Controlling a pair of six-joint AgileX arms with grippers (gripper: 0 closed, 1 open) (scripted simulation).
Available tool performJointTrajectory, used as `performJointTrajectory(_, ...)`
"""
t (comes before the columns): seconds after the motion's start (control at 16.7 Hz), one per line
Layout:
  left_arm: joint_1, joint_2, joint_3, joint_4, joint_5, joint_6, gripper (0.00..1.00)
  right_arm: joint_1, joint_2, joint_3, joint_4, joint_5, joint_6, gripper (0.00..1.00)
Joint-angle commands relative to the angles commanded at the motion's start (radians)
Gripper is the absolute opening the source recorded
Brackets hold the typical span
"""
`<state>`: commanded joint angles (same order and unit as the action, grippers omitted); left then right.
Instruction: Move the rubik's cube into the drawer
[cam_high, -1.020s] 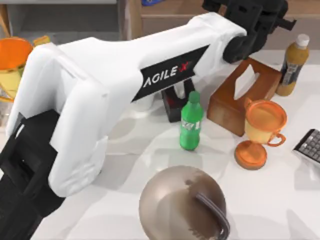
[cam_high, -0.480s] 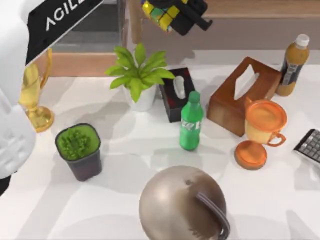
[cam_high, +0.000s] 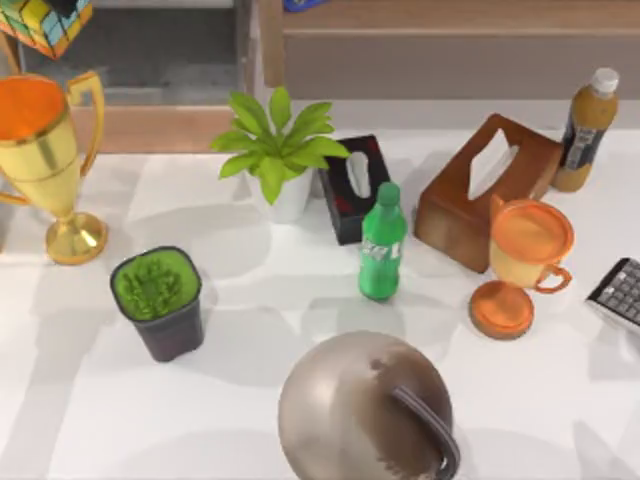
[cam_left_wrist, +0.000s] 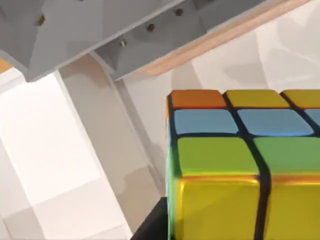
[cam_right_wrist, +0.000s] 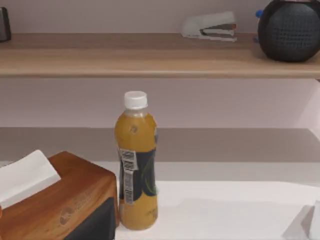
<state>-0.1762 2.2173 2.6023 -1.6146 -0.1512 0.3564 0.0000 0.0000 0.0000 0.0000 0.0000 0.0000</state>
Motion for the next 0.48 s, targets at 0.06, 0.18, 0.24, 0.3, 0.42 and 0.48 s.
performJointTrajectory(0.06,0.062,0.021,0.041,-0.038,0.011,0.012,0.0,0.0,0.0,0.0,0.0,0.0,0.0,1.0)
performJointTrajectory(0.18,0.18,0.081,0.117,-0.09,0.033,0.029,0.0,0.0,0.0,0.0,0.0,0.0,0.0,1.0)
performJointTrajectory(0.24,0.234,0.12,0.149,-0.105,0.044,0.035,0.0,0.0,0.0,0.0,0.0,0.0,0.0,1.0)
performJointTrajectory(0.3,0.283,0.164,0.177,-0.116,0.056,0.038,0.0,0.0,0.0,0.0,0.0,0.0,0.0,1.0)
performJointTrajectory(0.42,0.368,0.262,0.224,-0.123,0.082,0.039,0.0,0.0,0.0,0.0,0.0,0.0,0.0,1.0)
performJointTrajectory(0.48,0.403,0.312,0.243,-0.12,0.095,0.037,0.0,0.0,0.0,0.0,0.0,0.0,0.0,1.0)
